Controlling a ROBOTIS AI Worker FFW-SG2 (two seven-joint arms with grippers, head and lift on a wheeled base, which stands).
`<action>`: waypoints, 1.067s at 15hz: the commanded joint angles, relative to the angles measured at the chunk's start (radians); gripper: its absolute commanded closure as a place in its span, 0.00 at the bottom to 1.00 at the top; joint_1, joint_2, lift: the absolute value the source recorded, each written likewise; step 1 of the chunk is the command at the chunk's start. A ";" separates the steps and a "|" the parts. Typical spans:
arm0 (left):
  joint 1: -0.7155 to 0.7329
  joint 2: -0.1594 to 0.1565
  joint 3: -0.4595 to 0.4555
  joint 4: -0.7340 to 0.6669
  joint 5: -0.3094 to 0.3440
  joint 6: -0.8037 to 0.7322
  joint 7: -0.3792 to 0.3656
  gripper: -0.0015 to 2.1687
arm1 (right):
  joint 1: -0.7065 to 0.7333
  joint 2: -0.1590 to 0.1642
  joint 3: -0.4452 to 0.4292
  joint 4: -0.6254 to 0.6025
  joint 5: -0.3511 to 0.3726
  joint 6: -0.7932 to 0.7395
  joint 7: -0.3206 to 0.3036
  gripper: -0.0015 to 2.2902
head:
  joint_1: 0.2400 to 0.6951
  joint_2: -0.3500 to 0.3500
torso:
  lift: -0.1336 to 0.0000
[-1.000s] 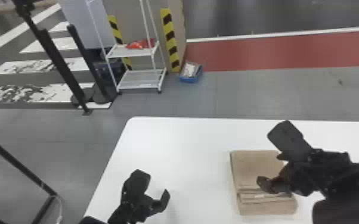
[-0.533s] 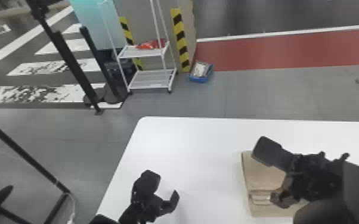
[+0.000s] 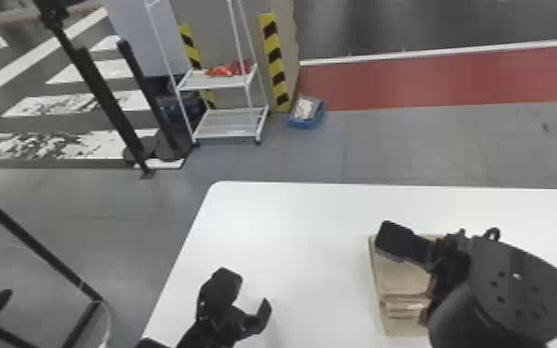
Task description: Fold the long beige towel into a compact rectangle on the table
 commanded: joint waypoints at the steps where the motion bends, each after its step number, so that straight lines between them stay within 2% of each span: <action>1: 0.002 0.000 0.000 0.000 -0.001 0.000 0.000 0.03 | -0.047 0.012 0.003 0.080 -0.004 -0.008 0.020 0.12 | 1.00 0.89 | 1.00; 7: 0.005 0.000 0.003 -0.006 0.000 0.000 0.000 0.03 | -0.125 0.019 0.027 0.210 0.004 -0.017 0.044 0.13 | 1.00 0.87 | 1.00; 10: 0.005 0.000 0.006 -0.006 0.000 0.000 0.000 0.03 | -0.130 0.019 0.038 0.215 0.004 -0.026 0.044 0.22 | 1.00 0.87 | 1.00; 14: 0.007 0.000 0.006 -0.008 -0.001 0.000 -0.002 0.03 | -0.118 0.019 0.018 0.204 -0.015 -0.029 0.041 0.47 | 1.00 0.87 | 1.00; 16: 0.008 0.000 0.006 -0.008 -0.001 0.000 -0.002 0.03 | -0.113 0.019 0.017 0.201 -0.015 -0.026 0.041 0.49 | 1.00 0.88 | 1.00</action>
